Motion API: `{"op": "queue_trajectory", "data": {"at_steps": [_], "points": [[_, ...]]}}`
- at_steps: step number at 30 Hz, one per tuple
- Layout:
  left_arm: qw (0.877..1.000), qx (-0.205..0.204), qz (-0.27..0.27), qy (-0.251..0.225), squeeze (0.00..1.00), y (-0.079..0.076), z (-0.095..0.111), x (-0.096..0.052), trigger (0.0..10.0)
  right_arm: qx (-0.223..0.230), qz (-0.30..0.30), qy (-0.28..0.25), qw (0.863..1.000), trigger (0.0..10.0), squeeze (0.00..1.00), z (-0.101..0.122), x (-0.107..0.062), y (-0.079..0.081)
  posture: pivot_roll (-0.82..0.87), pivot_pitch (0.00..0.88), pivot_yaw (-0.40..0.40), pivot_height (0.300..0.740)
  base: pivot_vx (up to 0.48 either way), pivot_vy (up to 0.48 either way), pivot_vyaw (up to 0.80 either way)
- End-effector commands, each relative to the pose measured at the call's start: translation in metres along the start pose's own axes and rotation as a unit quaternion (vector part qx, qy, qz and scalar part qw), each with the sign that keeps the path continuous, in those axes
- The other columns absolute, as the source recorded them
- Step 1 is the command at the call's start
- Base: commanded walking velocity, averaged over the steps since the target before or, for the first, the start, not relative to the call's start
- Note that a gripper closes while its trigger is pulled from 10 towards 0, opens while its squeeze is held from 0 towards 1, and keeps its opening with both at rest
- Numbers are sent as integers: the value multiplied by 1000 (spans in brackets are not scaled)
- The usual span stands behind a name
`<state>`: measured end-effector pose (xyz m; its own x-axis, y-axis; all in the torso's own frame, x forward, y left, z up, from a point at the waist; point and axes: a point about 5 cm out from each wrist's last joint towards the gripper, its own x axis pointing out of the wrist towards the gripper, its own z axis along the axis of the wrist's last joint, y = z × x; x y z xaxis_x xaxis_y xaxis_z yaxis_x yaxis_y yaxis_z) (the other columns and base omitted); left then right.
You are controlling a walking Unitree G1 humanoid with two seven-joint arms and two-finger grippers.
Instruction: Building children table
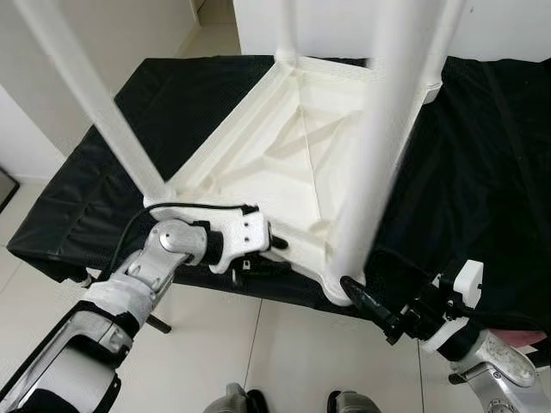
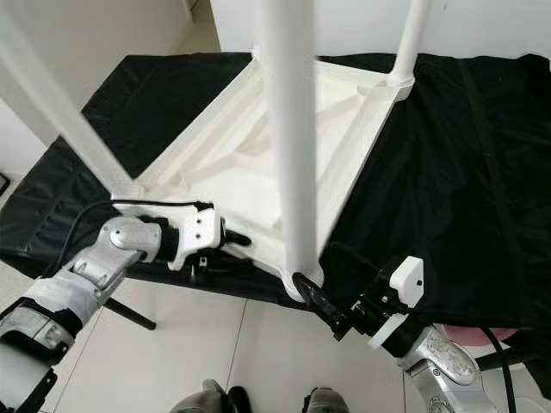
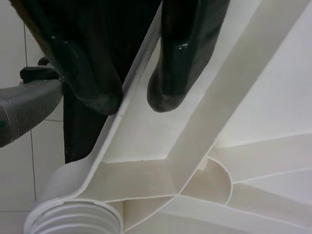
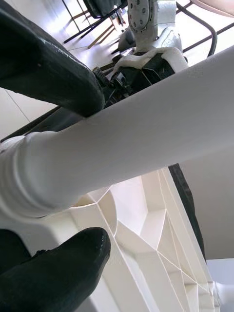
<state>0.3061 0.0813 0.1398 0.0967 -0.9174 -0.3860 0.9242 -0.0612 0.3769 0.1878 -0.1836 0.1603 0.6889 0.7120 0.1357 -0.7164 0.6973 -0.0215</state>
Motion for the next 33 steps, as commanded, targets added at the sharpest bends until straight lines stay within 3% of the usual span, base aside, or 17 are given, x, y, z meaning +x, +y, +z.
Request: {"op": "queue_trajectory", "data": {"at_steps": [1,11,12,13,14,15,16,21,24,25,26,33], "points": [[997,-50,-57,32,0,-22,-23,0,0,-5,0,-5,1000,10000,0,2,-2,1,-216,135,165,740,0,0,0],[997,-59,-48,19,0,-26,-25,-1,0,-12,-11,-4,1000,10000,0,2,0,-2,-220,126,161,740,0,0,0],[997,-61,-40,17,0,-26,-26,0,4314,-15,-18,-7,1000,10000,0,3,1,-3,-222,122,159,740,0,0,0],[998,-60,-29,16,0,-25,-26,1,4510,-16,-26,-10,999,10000,0,3,2,-4,-224,124,161,740,0,0,0],[998,-60,-13,17,0,-22,-27,1,8784,-18,-33,-14,999,10000,0,4,3,-6,-223,122,160,740,0,0,0],[998,-60,-13,17,0,-22,-27,1,8784,-18,-33,-14,999,10000,0,4,3,-6,-223,122,160,740,0,0,0],[998,-60,3,19,0,-19,-27,2,10000,-22,-41,-16,999,10000,0,5,5,-7,-224,121,159,740,0,0,0],[997,-38,56,30,0,-10,-28,3,10000,-30,-72,-22,997,10000,0,7,13,-13,-225,120,158,740,0,0,0],[994,-61,85,10,0,-4,-25,1,10000,-29,-83,-40,995,10000,0,13,27,-17,-223,110,152,740,0,0,0],[994,-63,90,4,133,-3,-24,0,10000,-26,-82,-43,995,10000,0,14,31,-17,-223,110,152,740,0,0,0],[994,-62,95,4,1000,-2,-24,-1,10000,-32,-81,-46,995,10000,0,15,34,-17,-223,110,152,740,0,0,0],[991,-43,125,33,1000,5,-30,-8,10000,-38,-62,-48,996,10000,0,17,55,-16,-207,96,131,740,0,0,0]]}}
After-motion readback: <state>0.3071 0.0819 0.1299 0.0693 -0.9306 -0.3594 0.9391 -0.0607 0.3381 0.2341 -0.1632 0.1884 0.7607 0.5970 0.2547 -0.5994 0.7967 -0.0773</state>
